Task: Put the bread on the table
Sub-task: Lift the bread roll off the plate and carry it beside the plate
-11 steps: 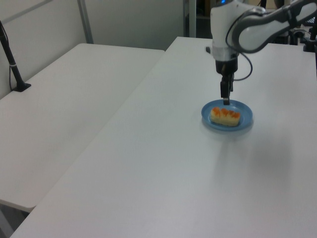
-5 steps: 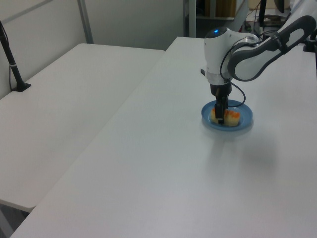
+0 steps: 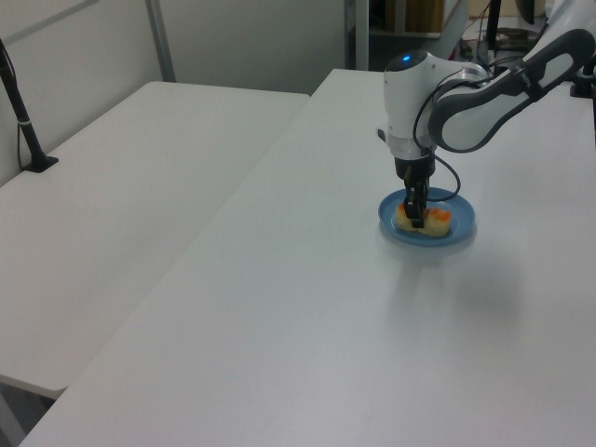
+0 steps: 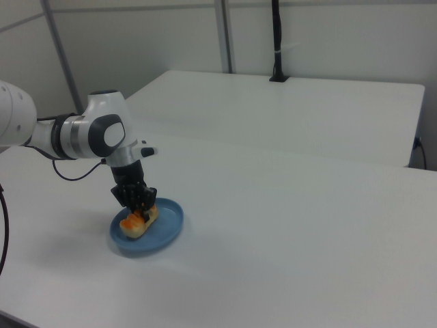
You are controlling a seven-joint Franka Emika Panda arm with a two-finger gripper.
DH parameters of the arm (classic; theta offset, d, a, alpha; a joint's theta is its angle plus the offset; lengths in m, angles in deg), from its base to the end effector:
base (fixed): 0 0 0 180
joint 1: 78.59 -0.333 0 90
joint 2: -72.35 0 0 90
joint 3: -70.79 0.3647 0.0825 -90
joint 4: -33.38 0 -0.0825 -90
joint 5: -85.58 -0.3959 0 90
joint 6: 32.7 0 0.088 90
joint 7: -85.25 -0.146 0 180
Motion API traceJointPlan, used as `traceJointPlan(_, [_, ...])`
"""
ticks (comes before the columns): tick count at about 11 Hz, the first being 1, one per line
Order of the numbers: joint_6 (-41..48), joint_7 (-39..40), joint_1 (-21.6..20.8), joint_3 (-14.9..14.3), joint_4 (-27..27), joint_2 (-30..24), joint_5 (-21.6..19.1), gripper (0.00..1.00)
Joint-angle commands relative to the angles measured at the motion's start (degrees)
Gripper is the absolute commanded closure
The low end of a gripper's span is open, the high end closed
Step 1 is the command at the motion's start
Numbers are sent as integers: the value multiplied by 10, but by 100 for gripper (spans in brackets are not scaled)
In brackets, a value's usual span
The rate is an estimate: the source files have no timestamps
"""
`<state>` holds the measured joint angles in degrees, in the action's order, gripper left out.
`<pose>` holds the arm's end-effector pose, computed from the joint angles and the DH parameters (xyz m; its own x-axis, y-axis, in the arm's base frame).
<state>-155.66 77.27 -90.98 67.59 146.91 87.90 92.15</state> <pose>0.6022 0.0899 0.3229 0.9920 0.0838 -0.0944 0.0948 -0.9885 0.1180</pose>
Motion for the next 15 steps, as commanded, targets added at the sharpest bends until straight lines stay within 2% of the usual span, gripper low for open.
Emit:
traceJointPlan(1, [33,-1,-5,-11,3,-53,11,75])
traceJointPlan(3, [130,33,5,-12,-48,-103,3,75])
traceJointPlan(4, [186,47,16,-11,-93,-112,-2,75])
traceJointPlan(5, [254,61,18,-13,-164,-111,-12,75])
traceJointPlan(6, [279,71,18,-16,-194,-111,-16,75])
traceJointPlan(9, [275,137,34,-69,-198,-97,-10,75])
traceJointPlan(13, [164,238,34,-211,-198,-47,-17,75])
traceJointPlan(14, [133,248,34,-225,-185,-33,-17,75])
traceJointPlan(15, [99,248,33,-227,-163,-19,-17,75])
